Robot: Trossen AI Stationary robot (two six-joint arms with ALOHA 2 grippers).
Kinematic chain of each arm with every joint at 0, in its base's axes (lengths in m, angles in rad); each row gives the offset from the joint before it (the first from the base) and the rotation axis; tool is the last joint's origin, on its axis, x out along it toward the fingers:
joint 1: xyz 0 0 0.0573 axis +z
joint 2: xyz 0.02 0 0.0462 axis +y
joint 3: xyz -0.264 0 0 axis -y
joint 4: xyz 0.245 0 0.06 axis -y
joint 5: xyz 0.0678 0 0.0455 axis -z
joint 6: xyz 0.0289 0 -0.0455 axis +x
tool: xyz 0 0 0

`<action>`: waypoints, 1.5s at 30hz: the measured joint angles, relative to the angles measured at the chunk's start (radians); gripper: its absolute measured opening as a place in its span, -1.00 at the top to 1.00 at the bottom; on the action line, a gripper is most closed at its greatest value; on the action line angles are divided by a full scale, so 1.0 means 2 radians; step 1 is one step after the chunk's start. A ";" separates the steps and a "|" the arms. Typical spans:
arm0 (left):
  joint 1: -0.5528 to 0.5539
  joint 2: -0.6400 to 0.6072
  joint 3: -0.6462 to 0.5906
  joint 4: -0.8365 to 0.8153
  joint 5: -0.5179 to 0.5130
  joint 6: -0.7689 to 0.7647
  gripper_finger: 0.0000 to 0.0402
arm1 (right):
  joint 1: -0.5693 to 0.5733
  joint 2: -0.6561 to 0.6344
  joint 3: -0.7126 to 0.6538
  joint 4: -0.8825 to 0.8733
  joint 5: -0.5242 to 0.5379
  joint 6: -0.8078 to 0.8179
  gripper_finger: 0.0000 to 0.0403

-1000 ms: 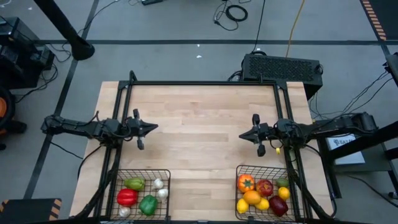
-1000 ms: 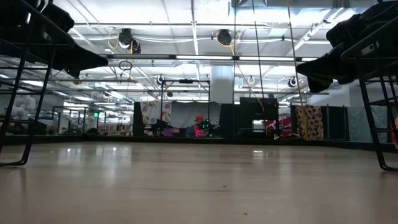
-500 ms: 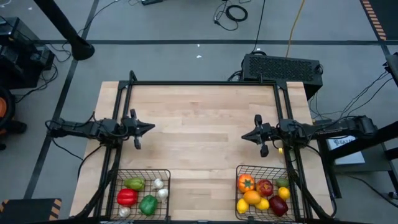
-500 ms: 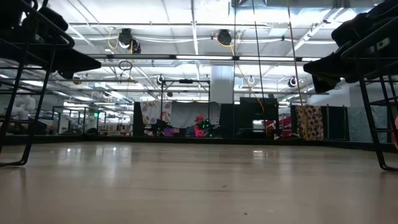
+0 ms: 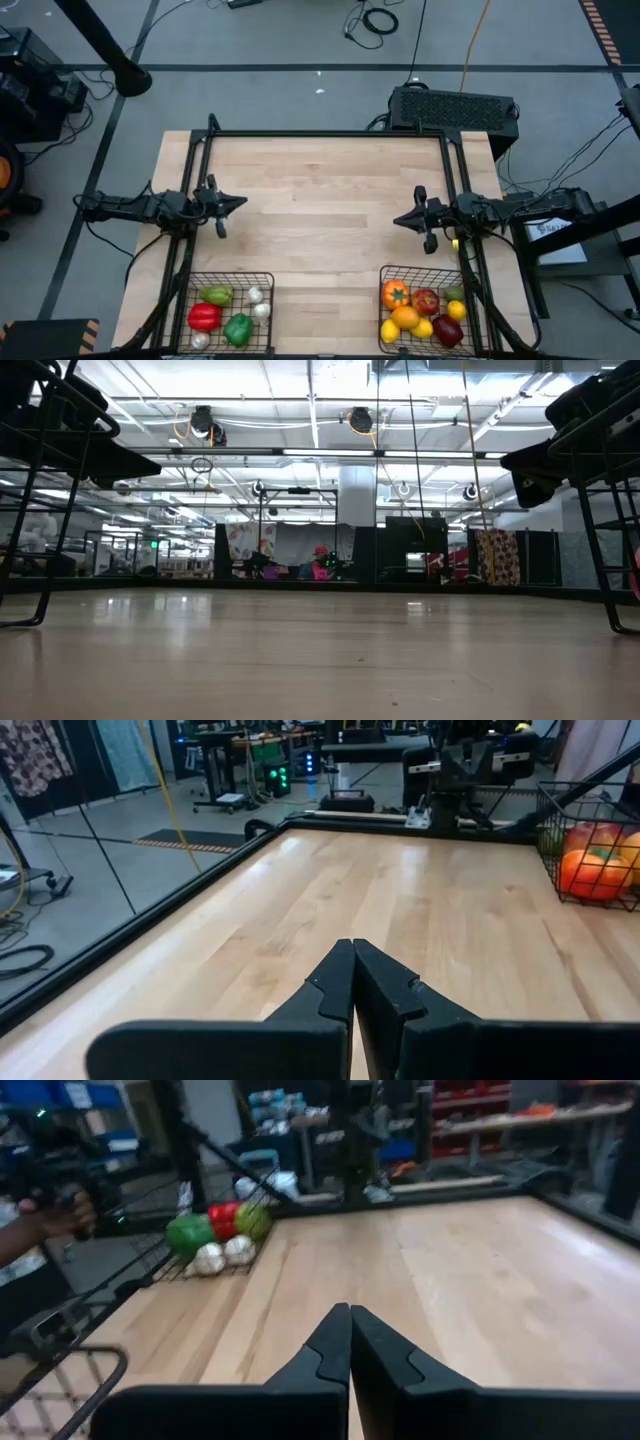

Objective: Sort produce into baskets
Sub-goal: Return to Home Position

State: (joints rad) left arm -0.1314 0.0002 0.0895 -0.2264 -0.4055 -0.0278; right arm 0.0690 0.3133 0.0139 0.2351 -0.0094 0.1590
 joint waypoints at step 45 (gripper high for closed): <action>0.000 0.000 -0.006 0.024 0.023 0.005 0.98 | 0.068 -0.155 0.000 -0.101 0.044 -0.029 1.00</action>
State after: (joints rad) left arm -0.1314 0.0002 0.0784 -0.1776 -0.3595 -0.0181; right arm 0.2050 0.0028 0.0147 0.0331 0.0780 0.1013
